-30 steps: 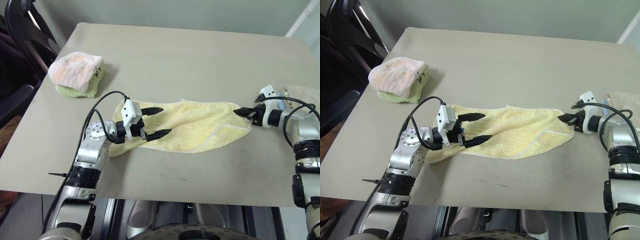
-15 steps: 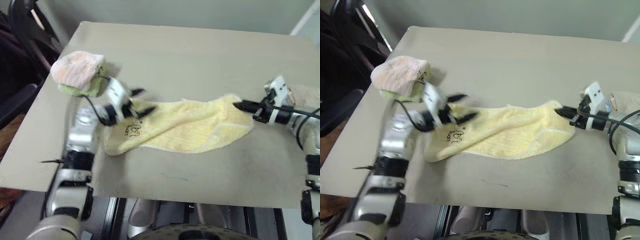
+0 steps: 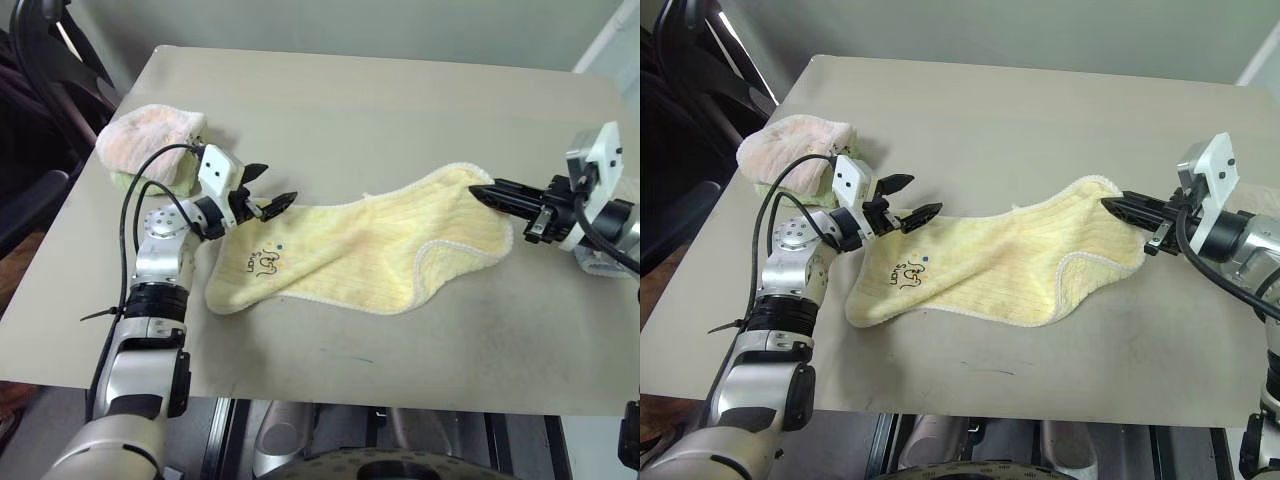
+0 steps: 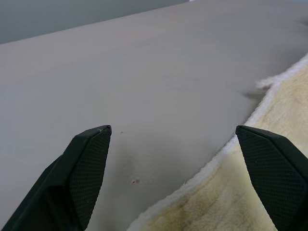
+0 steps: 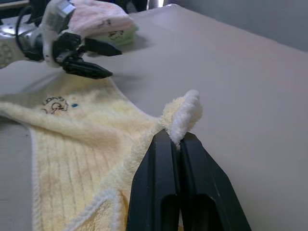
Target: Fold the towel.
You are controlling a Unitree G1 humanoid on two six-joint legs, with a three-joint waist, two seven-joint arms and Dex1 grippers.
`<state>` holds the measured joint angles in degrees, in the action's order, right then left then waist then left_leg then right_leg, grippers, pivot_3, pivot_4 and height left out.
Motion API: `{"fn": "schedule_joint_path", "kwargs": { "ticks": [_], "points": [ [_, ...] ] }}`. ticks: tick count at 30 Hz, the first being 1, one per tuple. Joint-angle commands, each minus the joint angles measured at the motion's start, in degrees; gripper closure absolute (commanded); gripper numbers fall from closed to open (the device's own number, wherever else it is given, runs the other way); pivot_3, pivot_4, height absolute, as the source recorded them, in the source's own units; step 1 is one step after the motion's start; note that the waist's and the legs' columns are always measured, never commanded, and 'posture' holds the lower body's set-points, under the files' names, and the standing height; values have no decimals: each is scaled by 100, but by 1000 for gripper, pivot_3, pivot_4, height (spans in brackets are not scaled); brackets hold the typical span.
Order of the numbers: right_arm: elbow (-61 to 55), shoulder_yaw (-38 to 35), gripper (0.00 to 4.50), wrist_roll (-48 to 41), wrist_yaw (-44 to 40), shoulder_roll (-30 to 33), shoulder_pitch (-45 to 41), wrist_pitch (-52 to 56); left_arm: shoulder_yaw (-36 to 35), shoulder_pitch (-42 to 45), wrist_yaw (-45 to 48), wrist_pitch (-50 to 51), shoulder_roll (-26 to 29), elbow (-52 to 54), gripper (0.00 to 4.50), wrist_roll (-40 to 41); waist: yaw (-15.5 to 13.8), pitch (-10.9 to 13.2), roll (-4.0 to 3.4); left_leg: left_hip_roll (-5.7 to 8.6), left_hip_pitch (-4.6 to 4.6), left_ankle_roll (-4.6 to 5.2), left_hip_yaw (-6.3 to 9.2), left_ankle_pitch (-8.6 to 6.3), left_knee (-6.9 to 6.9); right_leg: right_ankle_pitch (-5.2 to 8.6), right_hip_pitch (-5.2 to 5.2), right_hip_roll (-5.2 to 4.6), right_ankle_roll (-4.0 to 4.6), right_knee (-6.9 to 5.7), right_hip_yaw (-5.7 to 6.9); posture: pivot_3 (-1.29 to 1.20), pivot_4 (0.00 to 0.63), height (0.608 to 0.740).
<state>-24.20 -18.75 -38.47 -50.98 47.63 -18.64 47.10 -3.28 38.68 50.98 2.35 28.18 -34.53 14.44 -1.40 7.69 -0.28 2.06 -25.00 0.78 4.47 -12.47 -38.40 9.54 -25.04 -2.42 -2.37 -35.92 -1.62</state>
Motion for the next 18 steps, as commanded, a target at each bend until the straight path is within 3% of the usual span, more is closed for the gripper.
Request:
{"fn": "schedule_joint_path", "kwargs": {
  "ticks": [1,10,18],
  "points": [
    [-442,-280,4465,-329,120,133,19,93,-96,181,-33,366,186,-27,0,-28,1,0,0,1,0,0,-1,0,0,1,1,0,-1,0,-1,0,150,733],
    [-906,-643,4465,-995,264,413,96,395,-430,374,701,1491,653,-442,0,456,0,0,0,2,-4,1,0,0,1,11,0,1,-5,1,-1,0,150,733],
    [-989,-572,4465,-1148,430,522,126,344,-299,718,1153,2001,833,-1088,0,344,-11,0,0,7,-6,4,3,4,1,15,1,0,-7,1,-6,0,150,733]
  ]
}}
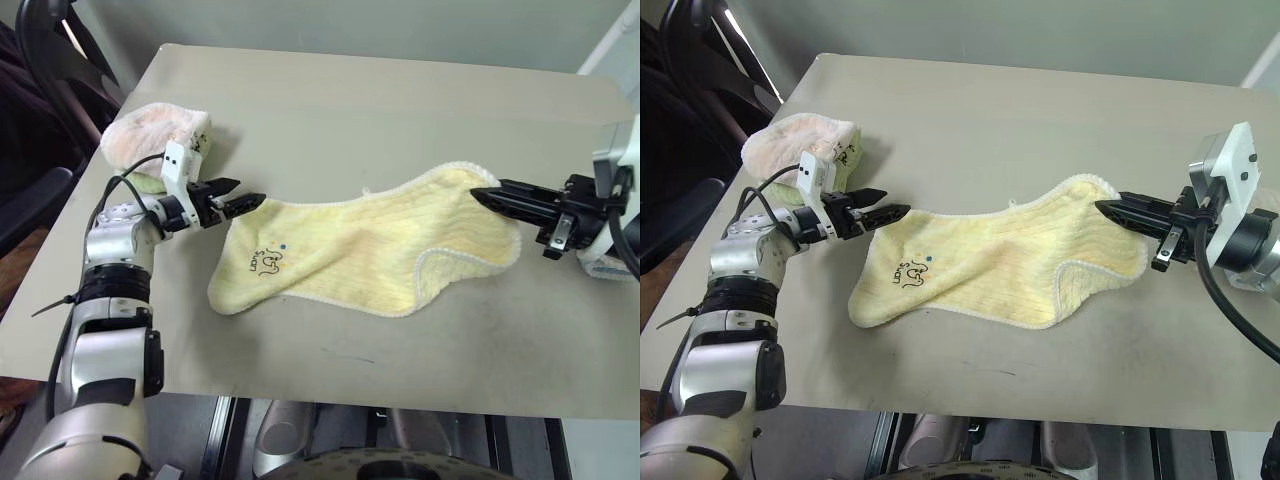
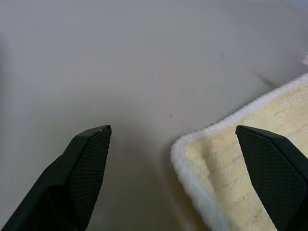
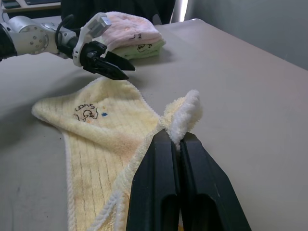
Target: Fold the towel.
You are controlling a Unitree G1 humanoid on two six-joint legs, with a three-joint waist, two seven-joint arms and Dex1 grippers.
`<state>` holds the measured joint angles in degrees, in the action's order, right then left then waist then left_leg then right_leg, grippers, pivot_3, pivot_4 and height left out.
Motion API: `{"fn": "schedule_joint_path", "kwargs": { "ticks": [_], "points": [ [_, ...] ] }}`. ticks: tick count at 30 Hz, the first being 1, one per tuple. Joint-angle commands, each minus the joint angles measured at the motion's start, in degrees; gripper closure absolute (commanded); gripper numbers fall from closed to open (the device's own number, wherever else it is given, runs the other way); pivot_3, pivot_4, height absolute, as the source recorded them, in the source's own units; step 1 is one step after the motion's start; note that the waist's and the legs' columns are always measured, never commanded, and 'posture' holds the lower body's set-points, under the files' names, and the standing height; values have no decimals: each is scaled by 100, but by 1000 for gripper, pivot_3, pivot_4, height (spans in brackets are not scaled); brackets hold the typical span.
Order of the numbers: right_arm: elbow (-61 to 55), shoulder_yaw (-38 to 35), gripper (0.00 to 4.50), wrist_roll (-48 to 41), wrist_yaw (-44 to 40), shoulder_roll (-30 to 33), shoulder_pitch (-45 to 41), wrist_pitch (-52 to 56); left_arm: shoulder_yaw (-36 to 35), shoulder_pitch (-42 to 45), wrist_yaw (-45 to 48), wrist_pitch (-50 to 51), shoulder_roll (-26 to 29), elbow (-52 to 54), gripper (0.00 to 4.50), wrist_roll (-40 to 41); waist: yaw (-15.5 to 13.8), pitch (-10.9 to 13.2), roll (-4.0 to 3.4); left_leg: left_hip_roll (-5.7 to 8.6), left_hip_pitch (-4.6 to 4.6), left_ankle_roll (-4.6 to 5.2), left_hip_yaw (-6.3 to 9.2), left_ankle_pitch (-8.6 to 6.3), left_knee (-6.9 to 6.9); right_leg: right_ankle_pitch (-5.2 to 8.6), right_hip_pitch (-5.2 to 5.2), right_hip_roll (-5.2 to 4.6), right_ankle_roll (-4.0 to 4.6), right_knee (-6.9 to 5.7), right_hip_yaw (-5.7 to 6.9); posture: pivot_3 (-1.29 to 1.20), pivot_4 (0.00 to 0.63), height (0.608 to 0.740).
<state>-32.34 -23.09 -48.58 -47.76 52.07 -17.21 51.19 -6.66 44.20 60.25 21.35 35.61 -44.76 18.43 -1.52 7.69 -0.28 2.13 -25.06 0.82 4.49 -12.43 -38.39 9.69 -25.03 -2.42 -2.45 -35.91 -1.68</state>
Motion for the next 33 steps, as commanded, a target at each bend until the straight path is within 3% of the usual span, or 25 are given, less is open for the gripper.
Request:
{"fn": "schedule_joint_path", "kwargs": {
  "ticks": [1,11,17,28,33],
  "points": [
    [-187,-135,4465,-154,142,69,-14,-64,99,178,371,261,75,-34,0,-32,1,0,0,0,0,0,0,0,0,-1,0,0,-3,0,0,0,150,733],
    [-226,-230,4465,-291,258,167,77,-65,261,343,824,1118,5,-7,0,21,0,0,0,2,-5,2,1,1,0,-4,-2,0,-22,0,0,0,150,733],
    [-202,-287,4465,-343,268,231,183,-58,408,952,826,1659,157,-482,0,-181,-3,0,0,2,-6,3,1,3,0,-8,-2,0,-34,1,-2,0,150,733],
    [-151,-260,4465,-348,286,288,196,-97,1022,1712,1468,1294,194,-1875,0,-1033,-2,0,1,3,-10,5,2,2,0,-4,-4,0,-46,1,-5,0,150,733],
    [-223,-297,4465,-364,367,253,284,-103,870,1958,1365,1140,106,-2275,0,-1085,-3,0,0,6,-12,7,2,2,0,-2,-4,-1,-52,2,-6,0,150,733]
  ]
}}
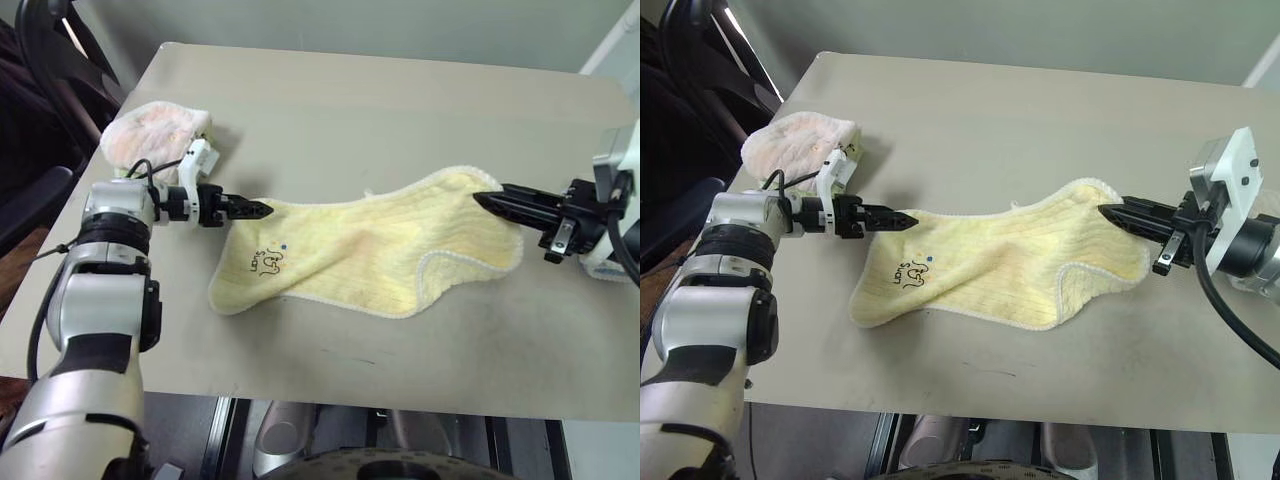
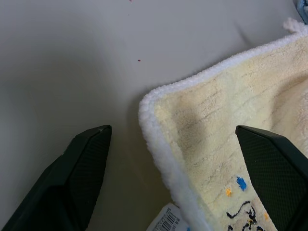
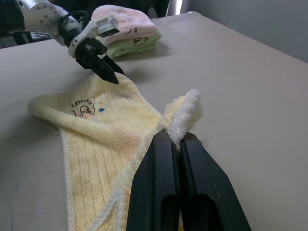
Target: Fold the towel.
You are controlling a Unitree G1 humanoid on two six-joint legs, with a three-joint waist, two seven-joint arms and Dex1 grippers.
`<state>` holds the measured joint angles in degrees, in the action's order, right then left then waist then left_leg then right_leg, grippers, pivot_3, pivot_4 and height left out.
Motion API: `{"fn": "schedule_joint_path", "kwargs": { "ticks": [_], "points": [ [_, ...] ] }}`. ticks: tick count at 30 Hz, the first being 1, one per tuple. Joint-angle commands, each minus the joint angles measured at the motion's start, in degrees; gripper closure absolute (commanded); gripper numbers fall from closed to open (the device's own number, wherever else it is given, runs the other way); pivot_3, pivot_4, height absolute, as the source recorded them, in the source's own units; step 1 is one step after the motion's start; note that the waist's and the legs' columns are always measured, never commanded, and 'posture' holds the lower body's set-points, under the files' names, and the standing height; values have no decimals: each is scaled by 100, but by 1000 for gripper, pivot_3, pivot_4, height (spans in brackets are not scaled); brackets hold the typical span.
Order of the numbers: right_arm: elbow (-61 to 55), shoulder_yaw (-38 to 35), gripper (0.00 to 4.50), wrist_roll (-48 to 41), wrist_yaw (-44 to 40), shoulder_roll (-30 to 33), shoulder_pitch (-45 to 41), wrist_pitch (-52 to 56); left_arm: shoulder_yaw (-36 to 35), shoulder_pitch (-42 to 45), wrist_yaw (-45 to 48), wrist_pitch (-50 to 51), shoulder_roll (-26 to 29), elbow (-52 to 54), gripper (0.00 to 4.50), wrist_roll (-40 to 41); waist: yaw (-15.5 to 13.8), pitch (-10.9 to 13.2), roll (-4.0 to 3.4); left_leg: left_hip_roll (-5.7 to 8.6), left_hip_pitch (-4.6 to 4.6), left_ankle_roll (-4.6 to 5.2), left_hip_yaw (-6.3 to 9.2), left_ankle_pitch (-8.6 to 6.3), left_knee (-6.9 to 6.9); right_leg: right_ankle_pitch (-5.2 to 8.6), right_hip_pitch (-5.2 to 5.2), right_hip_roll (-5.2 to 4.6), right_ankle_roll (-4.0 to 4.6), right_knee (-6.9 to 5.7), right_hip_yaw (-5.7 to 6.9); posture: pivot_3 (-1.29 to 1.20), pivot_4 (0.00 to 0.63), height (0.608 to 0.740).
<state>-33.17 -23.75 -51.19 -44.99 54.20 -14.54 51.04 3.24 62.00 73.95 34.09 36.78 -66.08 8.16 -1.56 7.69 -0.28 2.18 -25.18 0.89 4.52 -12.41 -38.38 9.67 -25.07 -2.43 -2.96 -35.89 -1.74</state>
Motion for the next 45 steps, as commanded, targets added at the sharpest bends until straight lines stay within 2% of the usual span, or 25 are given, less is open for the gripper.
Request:
{"fn": "schedule_joint_path", "kwargs": {
  "ticks": [1,4,9,15,27,31,33,38,40,45],
  "points": [
    [-163,-236,4465,-108,111,33,44,-88,-127,194,3,-164,-28,-176,0,-69,0,0,0,0,0,0,0,0,0,2,0,0,-4,0,0,0,150,733],
    [-208,-253,4500,-107,156,35,146,-107,-140,201,20,-254,-87,-239,652,-103,-3,0,0,1,-1,3,0,2,0,27,1,0,-45,-1,-1,0,150,733],
    [-242,-291,4500,-137,200,65,227,-128,-197,213,58,-322,-136,-308,2362,-112,-6,0,0,3,-5,6,-1,4,-1,26,0,-1,-51,-1,-2,0,150,733],
    [-298,-307,4500,-147,247,54,302,-141,-628,314,-47,-296,-179,-342,4477,141,-7,0,0,3,-5,7,-1,5,-1,25,0,-1,-53,-1,-2,0,150,733],
    [-117,-497,4500,85,69,178,437,-413,-928,77,613,-618,58,184,4477,338,-6,0,0,4,-7,10,-1,6,-3,24,-2,-1,-55,-1,-4,0,150,733],
    [408,-480,4500,398,-27,384,199,-687,-1321,268,242,-818,-61,274,4477,616,-10,0,0,5,-10,13,0,7,-8,19,-2,-1,-56,-1,-4,0,150,733],
    [719,-339,4500,621,-63,442,-32,-924,-1594,403,69,-1080,-202,291,4477,832,-18,0,0,5,-12,16,0,9,-14,13,-1,-2,-58,-1,-6,0,150,733],
    [1967,468,4500,1684,125,276,-1183,-1871,-2505,939,-1339,-2455,-748,-7,4477,1327,-18,0,0,6,-19,29,-1,11,-31,-22,-3,-3,-30,-2,-6,0,150,733],
    [2315,668,4500,1950,132,185,-1500,-2108,-2678,1047,-1588,-2743,-855,-122,4477,1414,-1,1,-1,5,-21,33,-2,11,-33,-23,-4,-3,-32,-1,-6,0,150,733],
    [4331,1604,4500,3618,509,-357,-2805,-4105,-3073,1475,-2062,-4087,-1089,-426,4477,1544,74,4,-7,2,-27,42,-11,20,-34,-28,-18,-7,-33,-1,-7,0,150,733]
  ]
}}
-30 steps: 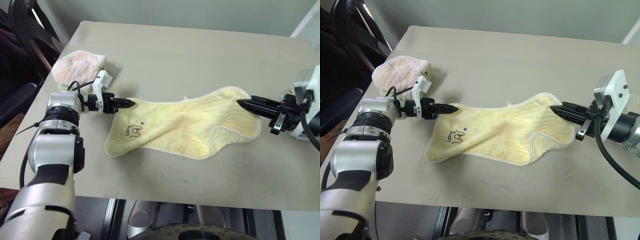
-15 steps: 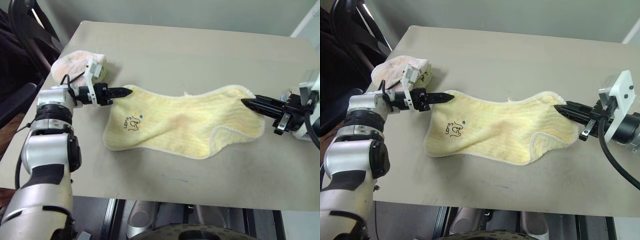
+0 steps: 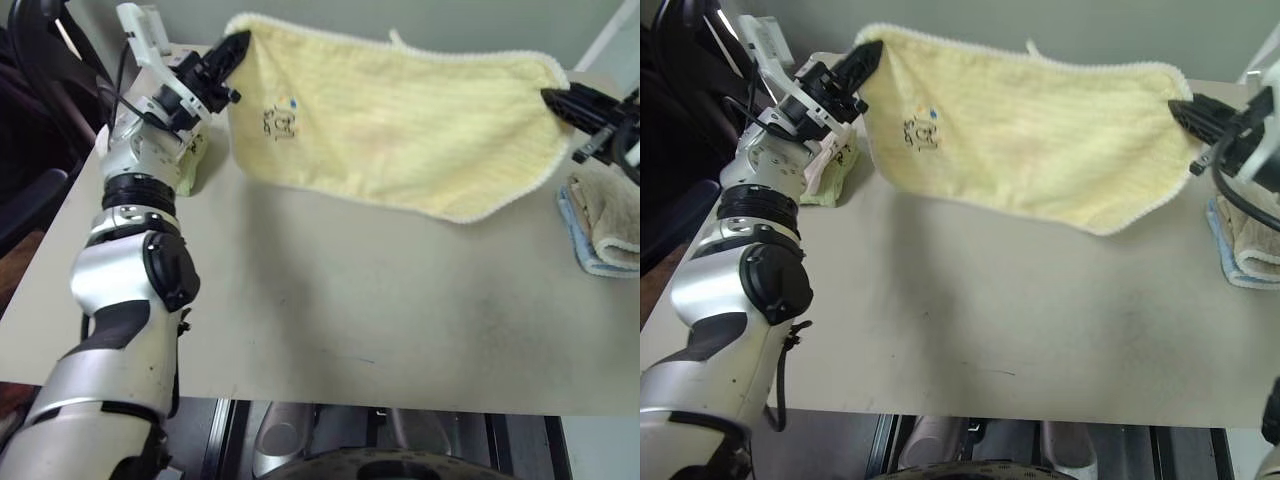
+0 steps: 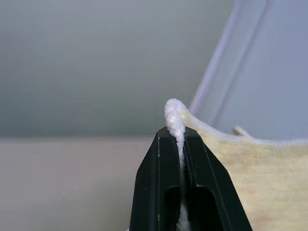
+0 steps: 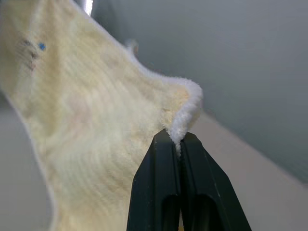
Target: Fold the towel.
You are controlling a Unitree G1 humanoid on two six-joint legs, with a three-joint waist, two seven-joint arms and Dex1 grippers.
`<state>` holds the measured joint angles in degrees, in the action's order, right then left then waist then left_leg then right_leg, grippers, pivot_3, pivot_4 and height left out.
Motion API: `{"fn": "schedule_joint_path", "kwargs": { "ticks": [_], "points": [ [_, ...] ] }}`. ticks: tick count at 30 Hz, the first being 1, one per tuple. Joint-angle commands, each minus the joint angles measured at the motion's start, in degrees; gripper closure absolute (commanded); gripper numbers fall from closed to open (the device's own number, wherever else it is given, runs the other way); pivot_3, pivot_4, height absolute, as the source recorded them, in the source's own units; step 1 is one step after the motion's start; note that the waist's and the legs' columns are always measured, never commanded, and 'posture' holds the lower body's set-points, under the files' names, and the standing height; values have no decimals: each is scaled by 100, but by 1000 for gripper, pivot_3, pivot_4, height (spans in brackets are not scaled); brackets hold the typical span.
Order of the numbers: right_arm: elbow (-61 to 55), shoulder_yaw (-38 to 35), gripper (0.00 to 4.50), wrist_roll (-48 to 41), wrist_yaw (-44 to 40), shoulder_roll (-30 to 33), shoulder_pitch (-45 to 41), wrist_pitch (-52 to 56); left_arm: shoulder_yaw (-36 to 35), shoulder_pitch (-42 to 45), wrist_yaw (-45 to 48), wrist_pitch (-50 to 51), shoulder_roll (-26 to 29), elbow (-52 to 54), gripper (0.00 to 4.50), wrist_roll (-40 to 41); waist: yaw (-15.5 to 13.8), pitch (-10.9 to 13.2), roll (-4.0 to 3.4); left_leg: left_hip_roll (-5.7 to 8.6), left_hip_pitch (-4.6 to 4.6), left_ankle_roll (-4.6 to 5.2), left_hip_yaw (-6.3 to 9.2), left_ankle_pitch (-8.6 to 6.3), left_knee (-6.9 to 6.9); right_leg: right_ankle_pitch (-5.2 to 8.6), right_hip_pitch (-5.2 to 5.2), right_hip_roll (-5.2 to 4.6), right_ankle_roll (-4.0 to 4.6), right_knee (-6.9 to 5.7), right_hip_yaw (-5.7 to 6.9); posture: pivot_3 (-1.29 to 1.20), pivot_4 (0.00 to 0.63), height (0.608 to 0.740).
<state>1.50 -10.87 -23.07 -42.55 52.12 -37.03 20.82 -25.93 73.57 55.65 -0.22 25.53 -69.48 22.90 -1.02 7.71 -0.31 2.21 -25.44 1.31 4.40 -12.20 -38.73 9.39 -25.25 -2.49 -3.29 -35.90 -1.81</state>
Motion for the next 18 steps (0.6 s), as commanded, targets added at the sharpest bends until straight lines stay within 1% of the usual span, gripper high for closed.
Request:
{"fn": "schedule_joint_path", "kwargs": {
  "ticks": [1,4,6,7,9,11,13,16,18],
  "points": [
    [1171,412,4500,1026,274,-202,-692,-1420,-189,365,-226,-771,48,-135,4477,75,26,2,-3,-1,-2,2,-2,1,0,-6,-5,-1,2,-1,-1,0,150,733],
    [1719,510,4500,1288,111,-307,-874,-2162,-236,470,-98,-760,171,-223,4477,115,40,4,-6,-5,-18,2,0,3,4,-16,-23,-2,12,0,6,0,150,733],
    [1898,411,4500,1224,3,-417,-922,-2581,-174,425,200,-685,289,-224,4477,66,39,4,-11,-4,-44,1,-5,3,11,-16,-49,-6,14,-1,10,0,150,733],
    [1903,332,4500,1118,-122,-455,-873,-2766,-110,356,395,-613,383,-215,4477,9,42,4,-11,-4,-61,0,-7,3,11,-17,-66,-7,15,-1,9,0,150,733],
    [1573,83,4500,629,-609,-511,-478,-3020,-83,211,944,-168,600,-162,4477,63,26,3,-11,-1,-90,0,-14,3,12,-18,-98,-12,17,-1,11,0,150,733],
    [787,-259,4500,-154,-1164,-537,234,-2772,3,-30,1625,402,859,-24,4477,115,10,2,-11,0,-100,-3,-13,0,16,-16,-102,-11,19,8,16,0,150,733],
    [192,-470,4500,-599,-1430,-449,806,-2371,172,-302,2173,851,1078,166,4477,75,12,3,-12,-1,-105,-6,-14,-8,17,-11,-104,-12,22,11,15,0,150,733],
    [-459,-861,4500,-1011,-1482,-392,1582,-1966,407,-908,2861,1700,1527,592,4477,68,9,3,-12,-2,-125,-10,-15,-12,-1,-11,-117,-9,22,10,16,0,150,733],
    [-727,-1089,4500,-1135,-1380,-454,1916,-1854,449,-1284,3027,2093,1718,972,4477,179,13,3,-12,-7,-128,-13,-10,-15,-20,-12,-117,-10,24,3,17,0,150,733]
  ]
}}
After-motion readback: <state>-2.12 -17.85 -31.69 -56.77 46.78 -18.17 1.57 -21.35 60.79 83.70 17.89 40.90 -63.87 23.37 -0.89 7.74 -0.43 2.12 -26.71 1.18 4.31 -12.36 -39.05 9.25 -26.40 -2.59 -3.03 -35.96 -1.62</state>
